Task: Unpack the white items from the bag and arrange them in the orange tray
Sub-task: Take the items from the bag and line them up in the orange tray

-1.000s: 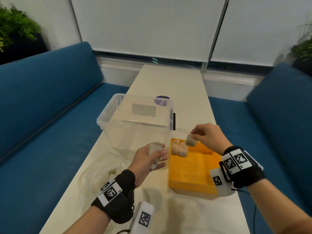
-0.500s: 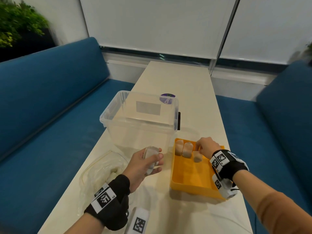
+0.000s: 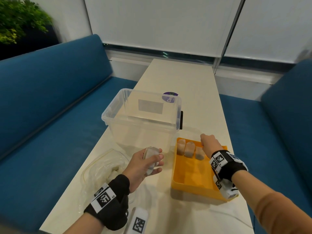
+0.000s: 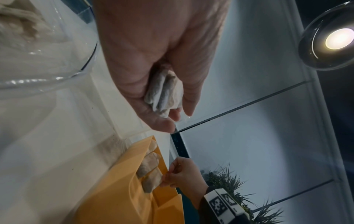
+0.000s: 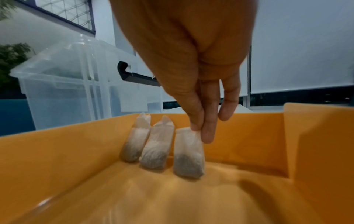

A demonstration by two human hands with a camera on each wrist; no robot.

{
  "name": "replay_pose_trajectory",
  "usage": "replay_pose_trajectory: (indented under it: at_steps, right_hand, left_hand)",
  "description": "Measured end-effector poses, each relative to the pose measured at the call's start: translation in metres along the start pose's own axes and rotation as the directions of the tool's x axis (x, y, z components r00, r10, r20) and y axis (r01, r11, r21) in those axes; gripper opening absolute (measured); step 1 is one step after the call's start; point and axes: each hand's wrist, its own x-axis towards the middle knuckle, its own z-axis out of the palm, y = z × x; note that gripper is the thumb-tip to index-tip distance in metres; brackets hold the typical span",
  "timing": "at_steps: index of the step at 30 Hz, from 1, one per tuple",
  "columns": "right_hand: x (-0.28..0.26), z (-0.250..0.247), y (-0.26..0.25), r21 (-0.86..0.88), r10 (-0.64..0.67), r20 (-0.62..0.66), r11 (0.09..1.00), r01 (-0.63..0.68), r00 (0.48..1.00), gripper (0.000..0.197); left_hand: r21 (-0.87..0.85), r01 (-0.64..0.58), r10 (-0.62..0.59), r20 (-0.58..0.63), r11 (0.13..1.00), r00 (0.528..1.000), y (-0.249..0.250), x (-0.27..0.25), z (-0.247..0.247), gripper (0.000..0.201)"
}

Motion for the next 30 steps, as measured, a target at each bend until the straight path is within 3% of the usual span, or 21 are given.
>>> replay_pose_trajectory:
  at_steps: [7, 16, 20, 25, 30]
  right_hand:
    - [0.003, -0.002, 0.003, 0.081, -0.020, -0.009, 0.997, 0.021, 1.000, 0.016]
    - [-0.007, -0.020, -0.003, -0.070, -0.008, -0.060, 0.998, 0.004, 0.998, 0.016]
    - [-0.019, -0.047, -0.008, 0.015, -0.024, -0.108, 1.000, 0.026, 0.994, 0.008]
    - [-0.061, -0.078, -0.038, 0.229, -0.215, -0.122, 0.944, 0.238, 0.969, 0.009]
    - [-0.108, -0.087, -0.079, 0.373, -0.420, -0.099, 0.825, 0.425, 0.902, 0.022]
  left_hand:
    - [0.020, 0.005, -0.006, 0.008, 1.000, 1.000, 0.001, -0.003, 0.003, 0.035]
    - [0.009, 0.008, -0.008, -0.001, 1.000, 1.000, 0.000, -0.008, 0.001, 0.033]
    - [-0.041, 0.040, -0.039, 0.015, 0.998, 0.999, 0.002, -0.011, 0.005, 0.034]
    - [-0.194, 0.183, -0.163, 0.113, 0.964, 0.980, 0.010, -0.012, 0.012, 0.061]
    - [-0.193, 0.272, -0.230, 0.217, 0.943, 0.949, 0.015, -0.016, 0.022, 0.081]
